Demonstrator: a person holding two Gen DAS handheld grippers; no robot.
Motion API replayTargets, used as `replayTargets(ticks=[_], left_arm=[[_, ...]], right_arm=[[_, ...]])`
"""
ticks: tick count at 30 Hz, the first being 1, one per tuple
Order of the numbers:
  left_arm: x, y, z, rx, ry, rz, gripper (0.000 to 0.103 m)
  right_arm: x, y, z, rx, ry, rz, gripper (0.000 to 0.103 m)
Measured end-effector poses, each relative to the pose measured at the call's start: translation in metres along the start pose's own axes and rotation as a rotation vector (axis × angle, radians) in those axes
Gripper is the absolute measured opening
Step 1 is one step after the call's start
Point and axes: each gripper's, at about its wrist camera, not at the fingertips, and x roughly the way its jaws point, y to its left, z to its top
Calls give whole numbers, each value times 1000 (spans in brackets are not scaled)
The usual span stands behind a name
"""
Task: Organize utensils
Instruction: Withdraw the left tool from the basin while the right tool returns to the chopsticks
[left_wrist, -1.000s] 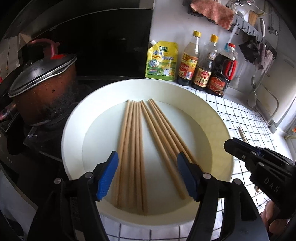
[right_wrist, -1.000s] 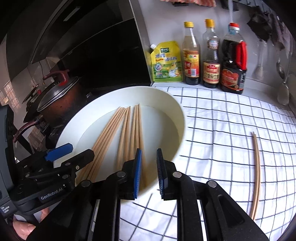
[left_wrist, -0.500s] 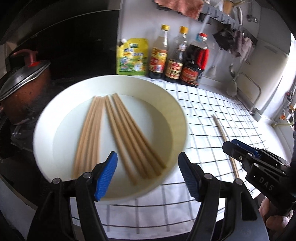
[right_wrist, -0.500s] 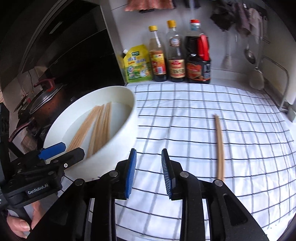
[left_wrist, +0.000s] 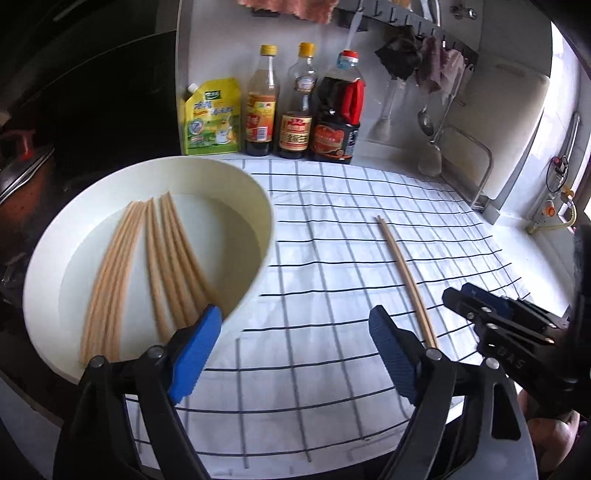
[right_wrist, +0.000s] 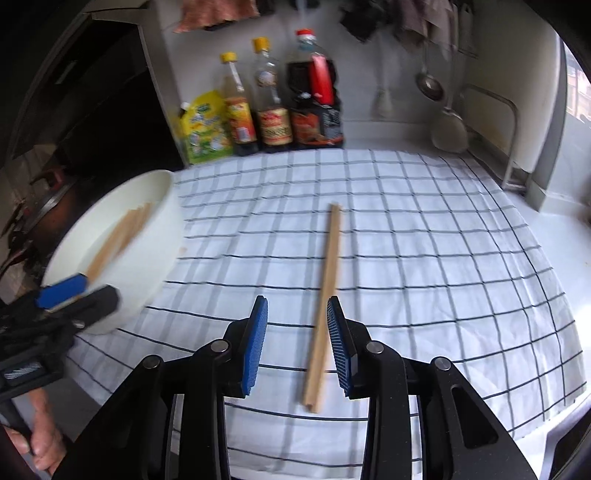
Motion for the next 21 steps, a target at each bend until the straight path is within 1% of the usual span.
replayTargets(ticks=[2,6,13,21], left_arm=[[2,-5,1,2,1,-8,81],[6,-13,4,16,2,-6,81],[15,-32,8,33,2,-9,81],[25,-47,7,61,15,-8,81]], right_arm=[[8,-9,-2,8,10,-26,32],[21,-21,-5,23,27,-30,32],[44,-28,-4,5,60,-41,32],[61,-30,-2,-26,83,-67,32]])
